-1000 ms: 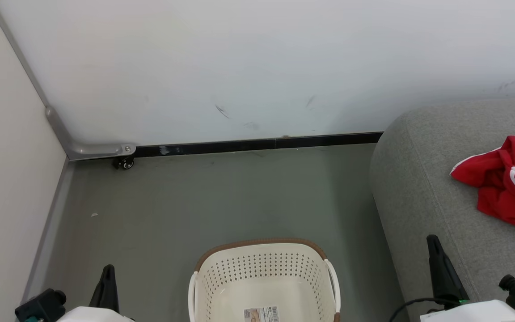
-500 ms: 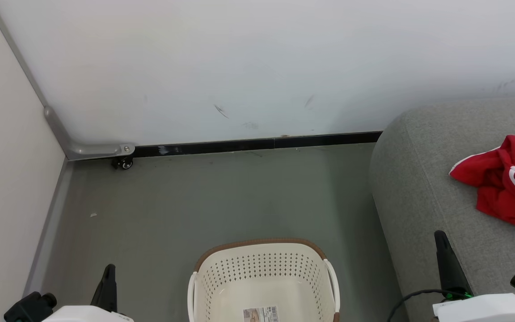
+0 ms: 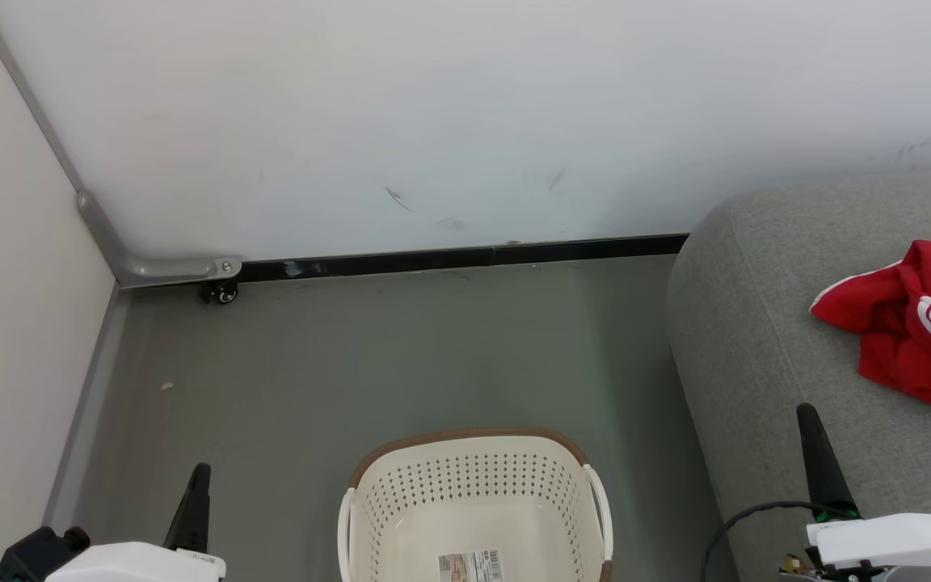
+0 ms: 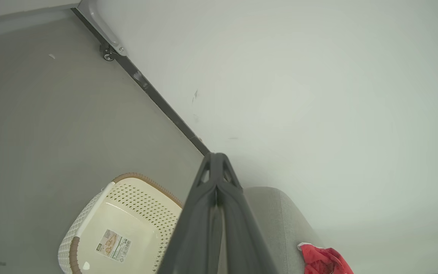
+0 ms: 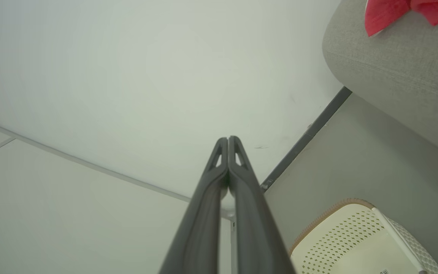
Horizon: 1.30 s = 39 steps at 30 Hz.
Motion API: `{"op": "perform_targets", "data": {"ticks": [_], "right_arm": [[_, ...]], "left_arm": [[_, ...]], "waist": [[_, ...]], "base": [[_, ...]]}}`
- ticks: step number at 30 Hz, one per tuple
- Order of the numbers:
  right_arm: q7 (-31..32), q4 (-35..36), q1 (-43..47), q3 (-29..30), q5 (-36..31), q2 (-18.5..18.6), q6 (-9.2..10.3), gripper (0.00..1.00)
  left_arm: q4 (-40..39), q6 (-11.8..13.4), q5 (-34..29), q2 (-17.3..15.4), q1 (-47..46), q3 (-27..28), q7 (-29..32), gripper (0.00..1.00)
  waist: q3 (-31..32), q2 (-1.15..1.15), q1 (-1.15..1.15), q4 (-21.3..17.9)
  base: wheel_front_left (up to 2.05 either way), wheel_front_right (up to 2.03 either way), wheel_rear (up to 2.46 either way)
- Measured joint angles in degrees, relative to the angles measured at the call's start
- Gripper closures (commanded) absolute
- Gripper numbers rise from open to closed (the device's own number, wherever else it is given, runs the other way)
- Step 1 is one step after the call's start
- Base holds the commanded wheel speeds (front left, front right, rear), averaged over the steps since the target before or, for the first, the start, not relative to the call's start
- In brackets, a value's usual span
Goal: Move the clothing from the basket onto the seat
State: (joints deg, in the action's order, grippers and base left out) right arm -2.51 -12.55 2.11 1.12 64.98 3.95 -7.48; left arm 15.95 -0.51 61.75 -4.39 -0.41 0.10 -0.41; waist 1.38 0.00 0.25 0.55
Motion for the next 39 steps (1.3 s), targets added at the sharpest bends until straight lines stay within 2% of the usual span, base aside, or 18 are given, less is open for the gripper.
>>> {"op": "perform_targets", "data": {"ticks": [5, 11, 35, 39], "right_arm": [[0.6, -0.4, -0.2, 0.2, 4.2, 0.1, 0.00, 1.00], [1.3, -0.7, -1.8, 0.5, 9.2, 0.3, 0.01, 1.00], [4.3, -2.1, -4.9, 1.7, 29.1, 1.3, 0.01, 1.00], [4.6, -2.3, -5.1, 1.8, 30.8, 1.3, 0.01, 1.00]], "left_arm": [[0.0, -0.8, 3.9, 0.5, -0.4, 0.7, 1.2, 1.00], [0.0, -2.0, 8.9, 0.8, -1.2, 1.5, 2.4, 1.00], [0.1, -6.1, 28.2, 2.0, -3.3, 4.9, 6.9, 1.00], [0.1, -6.6, 29.9, 2.2, -3.5, 5.2, 7.0, 1.00]], "waist": [[-0.4, 0.00, -0.13, -0.1], [-0.7, 0.00, -0.17, -0.2], [-1.5, 0.00, -0.21, -0.5], [-1.5, 0.00, -0.21, -0.5]], "base": [[0.00, 0.00, 0.00], [0.00, 0.00, 0.00], [0.00, 0.00, 0.00], [0.00, 0.00, 0.00]]}}
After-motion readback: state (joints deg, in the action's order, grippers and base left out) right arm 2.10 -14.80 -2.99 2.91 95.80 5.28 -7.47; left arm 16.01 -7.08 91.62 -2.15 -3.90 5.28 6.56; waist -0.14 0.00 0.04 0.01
